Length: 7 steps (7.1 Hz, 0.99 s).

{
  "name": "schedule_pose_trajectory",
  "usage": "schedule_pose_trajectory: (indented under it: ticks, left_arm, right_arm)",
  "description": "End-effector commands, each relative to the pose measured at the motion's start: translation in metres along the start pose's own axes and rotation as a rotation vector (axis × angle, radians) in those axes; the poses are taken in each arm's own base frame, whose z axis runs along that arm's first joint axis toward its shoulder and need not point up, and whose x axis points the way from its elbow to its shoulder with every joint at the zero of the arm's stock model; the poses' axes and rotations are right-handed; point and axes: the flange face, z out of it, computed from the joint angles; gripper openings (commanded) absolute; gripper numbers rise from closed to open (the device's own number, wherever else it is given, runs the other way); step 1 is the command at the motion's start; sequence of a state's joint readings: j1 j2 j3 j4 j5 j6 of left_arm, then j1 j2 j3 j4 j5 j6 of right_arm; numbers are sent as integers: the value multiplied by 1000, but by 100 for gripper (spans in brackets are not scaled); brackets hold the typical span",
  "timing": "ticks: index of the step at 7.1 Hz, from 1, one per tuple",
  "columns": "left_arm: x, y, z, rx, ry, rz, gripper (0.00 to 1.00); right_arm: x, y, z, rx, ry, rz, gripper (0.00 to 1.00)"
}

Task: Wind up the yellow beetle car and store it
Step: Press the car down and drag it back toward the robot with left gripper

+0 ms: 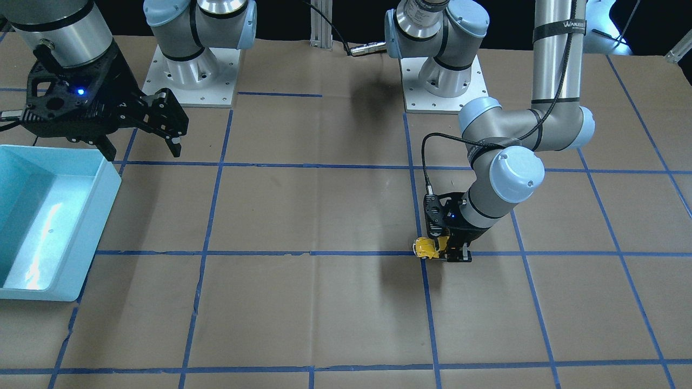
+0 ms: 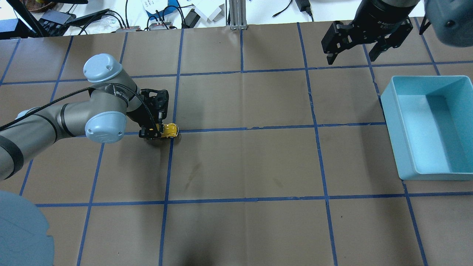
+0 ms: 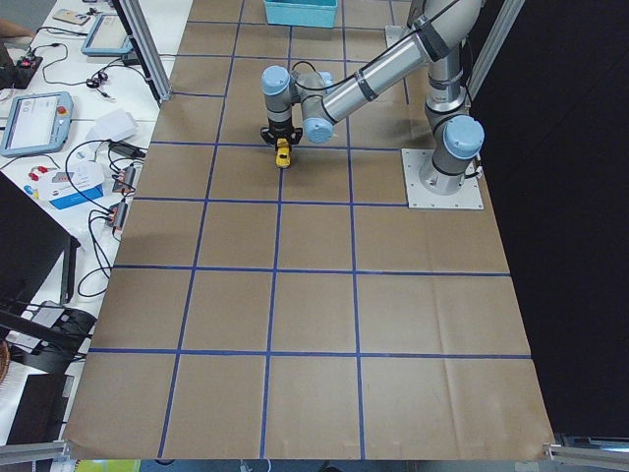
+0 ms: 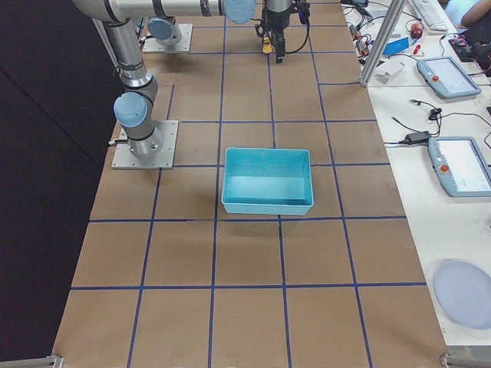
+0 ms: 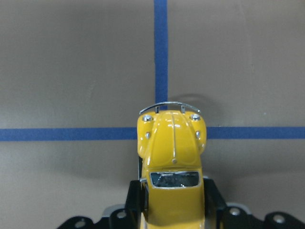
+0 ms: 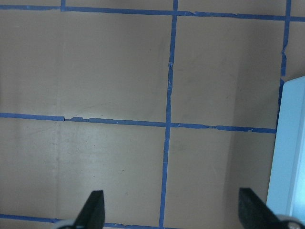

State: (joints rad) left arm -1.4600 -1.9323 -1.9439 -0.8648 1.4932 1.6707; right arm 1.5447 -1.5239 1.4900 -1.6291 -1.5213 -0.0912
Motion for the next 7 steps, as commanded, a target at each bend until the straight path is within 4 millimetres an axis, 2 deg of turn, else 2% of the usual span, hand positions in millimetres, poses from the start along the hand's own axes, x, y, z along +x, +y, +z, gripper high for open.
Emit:
schedule_pose_trajectory:
  ticks: [1, 7]
  left_arm:
    - [0, 3, 0, -21, 3, 0, 24]
    - [0, 9, 1, -49, 8, 31, 24]
  right_arm:
    - [0, 0, 0, 0, 0, 1, 100]
    - [0, 0, 0, 0, 3, -1, 100]
